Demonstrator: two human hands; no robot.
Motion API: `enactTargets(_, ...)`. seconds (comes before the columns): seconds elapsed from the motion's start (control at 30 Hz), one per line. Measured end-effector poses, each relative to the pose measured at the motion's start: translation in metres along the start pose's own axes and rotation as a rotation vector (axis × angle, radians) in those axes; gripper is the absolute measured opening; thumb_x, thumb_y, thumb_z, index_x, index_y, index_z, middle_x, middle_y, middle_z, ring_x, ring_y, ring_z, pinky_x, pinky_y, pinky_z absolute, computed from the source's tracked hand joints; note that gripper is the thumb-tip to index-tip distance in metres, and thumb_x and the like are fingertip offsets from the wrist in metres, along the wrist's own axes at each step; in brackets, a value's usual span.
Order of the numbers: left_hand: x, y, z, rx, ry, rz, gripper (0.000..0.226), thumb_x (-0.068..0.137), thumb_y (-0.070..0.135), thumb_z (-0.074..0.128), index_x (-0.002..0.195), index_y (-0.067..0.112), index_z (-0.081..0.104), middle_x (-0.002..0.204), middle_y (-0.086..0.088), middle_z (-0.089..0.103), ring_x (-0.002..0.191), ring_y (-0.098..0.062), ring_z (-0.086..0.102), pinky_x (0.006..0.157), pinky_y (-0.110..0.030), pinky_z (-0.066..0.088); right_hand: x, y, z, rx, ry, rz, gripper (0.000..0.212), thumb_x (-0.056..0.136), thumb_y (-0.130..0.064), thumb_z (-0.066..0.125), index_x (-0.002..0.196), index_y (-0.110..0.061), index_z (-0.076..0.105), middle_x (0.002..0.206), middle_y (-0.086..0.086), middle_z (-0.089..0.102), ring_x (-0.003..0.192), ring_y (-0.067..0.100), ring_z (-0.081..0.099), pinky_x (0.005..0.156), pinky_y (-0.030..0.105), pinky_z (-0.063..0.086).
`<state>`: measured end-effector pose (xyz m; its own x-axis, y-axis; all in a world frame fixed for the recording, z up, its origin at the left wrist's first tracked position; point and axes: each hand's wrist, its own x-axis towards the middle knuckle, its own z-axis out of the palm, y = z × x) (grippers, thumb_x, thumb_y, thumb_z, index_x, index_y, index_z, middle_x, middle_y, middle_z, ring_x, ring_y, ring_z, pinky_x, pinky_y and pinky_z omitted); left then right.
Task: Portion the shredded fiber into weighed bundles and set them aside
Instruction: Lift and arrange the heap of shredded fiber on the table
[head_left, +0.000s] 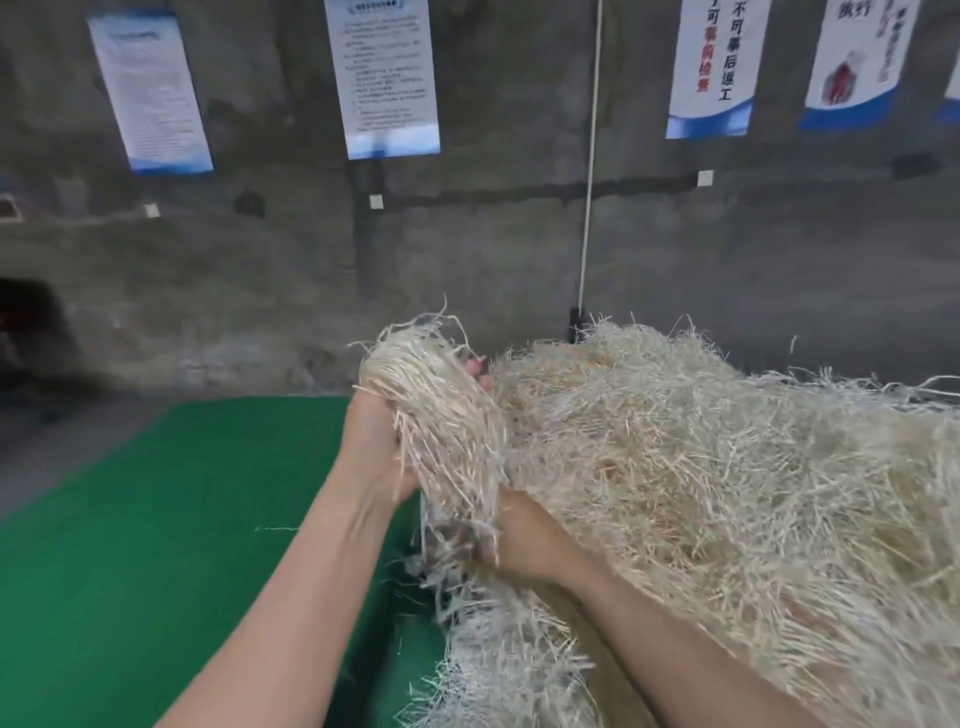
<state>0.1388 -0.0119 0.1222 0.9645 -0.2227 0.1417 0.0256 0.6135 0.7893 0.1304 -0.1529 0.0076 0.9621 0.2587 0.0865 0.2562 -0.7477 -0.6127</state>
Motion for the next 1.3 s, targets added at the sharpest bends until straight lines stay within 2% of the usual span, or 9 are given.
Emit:
enactTargets(0.13, 0.002, -0.013, -0.017, -0.014, 0.117, 0.071, 0.032, 0.086, 0.012, 0.050, 0.056, 0.021, 0.057, 0.057, 0.003, 0.050, 0.044, -0.014, 0.047, 0.045, -0.023, 0.042, -0.017, 0.072, 0.013, -0.224, 0.069, 0.106, 0.041, 0.097, -0.019, 0.045, 0.137, -0.019, 0.037, 0.116, 0.010, 0.061, 0.101, 0.023, 0.060, 0.090, 0.040, 0.049)
enactTargets(0.43, -0.003, 0.010, -0.060, -0.106, 0.239, 0.261, 0.045, 0.091, 0.014, 0.037, 0.051, 0.025, 0.055, 0.055, 0.007, 0.053, 0.048, -0.011, 0.052, 0.049, -0.020, 0.045, -0.045, 0.117, 0.032, -0.243, -0.032, 0.244, 0.063, 0.097, -0.047, 0.042, 0.149, -0.021, 0.017, 0.148, 0.013, 0.035, 0.132, 0.027, 0.039, 0.107, 0.033, 0.033)
enactTargets(0.6, 0.003, 0.038, -0.084, -0.337, 0.396, 0.377, 0.036, 0.097, 0.019, 0.031, 0.110, 0.014, 0.063, 0.100, -0.005, 0.071, 0.093, -0.021, 0.069, 0.076, -0.036, 0.056, -0.064, 0.096, 0.027, -0.418, -0.102, 0.210, 0.029, 0.100, -0.022, 0.036, 0.126, -0.032, 0.045, 0.120, 0.012, 0.054, 0.111, 0.027, 0.055, 0.093, 0.034, 0.045)
enactTargets(0.67, 0.004, 0.039, -0.091, -0.317, 0.463, 0.353, 0.035, 0.094, 0.018, 0.037, 0.120, 0.011, 0.060, 0.116, -0.009, 0.067, 0.107, -0.026, 0.064, 0.088, -0.044, 0.052, -0.063, 0.072, 0.023, -0.425, -0.140, 0.174, 0.042, 0.098, -0.024, 0.044, 0.139, -0.020, 0.037, 0.131, 0.015, 0.050, 0.117, 0.029, 0.052, 0.098, 0.037, 0.043)
enactTargets(0.8, -0.008, 0.004, -0.088, -0.186, 0.524, 0.194, 0.032, 0.094, 0.016, 0.039, 0.119, 0.008, 0.059, 0.123, -0.012, 0.059, 0.110, -0.031, 0.058, 0.098, -0.047, 0.044, -0.047, -0.010, -0.012, -0.172, -0.006, 0.050, 0.073, 0.079, -0.037, 0.069, 0.140, -0.023, 0.033, 0.125, 0.000, 0.054, 0.102, 0.012, 0.055, 0.087, 0.023, 0.045)
enactTargets(0.93, -0.012, -0.004, -0.074, -0.162, 0.482, 0.156, 0.025, 0.097, 0.018, 0.037, 0.088, 0.014, 0.060, 0.087, -0.006, 0.065, 0.076, -0.023, 0.064, 0.063, -0.033, 0.055, -0.037, -0.072, -0.037, 0.078, 0.384, -0.194, 0.082, 0.062, -0.058, 0.066, 0.135, -0.039, 0.034, 0.134, -0.019, 0.039, 0.118, -0.001, 0.039, 0.106, 0.030, 0.035)
enactTargets(1.03, -0.015, -0.004, -0.047, -0.242, 0.333, 0.105, 0.030, 0.095, 0.029, 0.046, 0.077, 0.015, 0.065, 0.074, -0.005, 0.067, 0.063, -0.021, 0.065, 0.060, -0.030, 0.055, -0.028, -0.089, -0.022, 0.359, 0.077, -0.141, 0.117, 0.062, -0.049, 0.079, 0.147, -0.040, 0.000, 0.153, -0.016, 0.009, 0.136, 0.001, 0.012, 0.112, 0.030, 0.015)
enactTargets(1.2, -0.024, -0.013, -0.036, -0.264, 0.329, 0.153, 0.021, 0.093, 0.008, 0.045, 0.099, 0.007, 0.065, 0.096, -0.012, 0.070, 0.085, -0.026, 0.067, 0.074, -0.039, 0.057, -0.026, -0.084, -0.001, 1.633, -0.132, 0.102, 0.057, 0.074, -0.029, 0.068, 0.122, 0.000, 0.054, 0.111, 0.015, 0.065, 0.096, 0.021, 0.064, 0.088, 0.037, 0.051)
enactTargets(1.3, -0.041, -0.047, -0.049, 0.512, 0.348, 0.321, 0.046, 0.086, -0.015, 0.045, 0.117, 0.017, 0.056, 0.112, -0.006, 0.063, 0.095, -0.015, 0.062, 0.083, -0.027, 0.052, -0.016, -0.090, -0.022, 1.884, -0.020, 0.049, 0.060, 0.073, -0.028, 0.073, 0.124, -0.002, 0.055, 0.127, 0.025, 0.056, 0.114, 0.039, 0.057, 0.097, 0.053, 0.045)
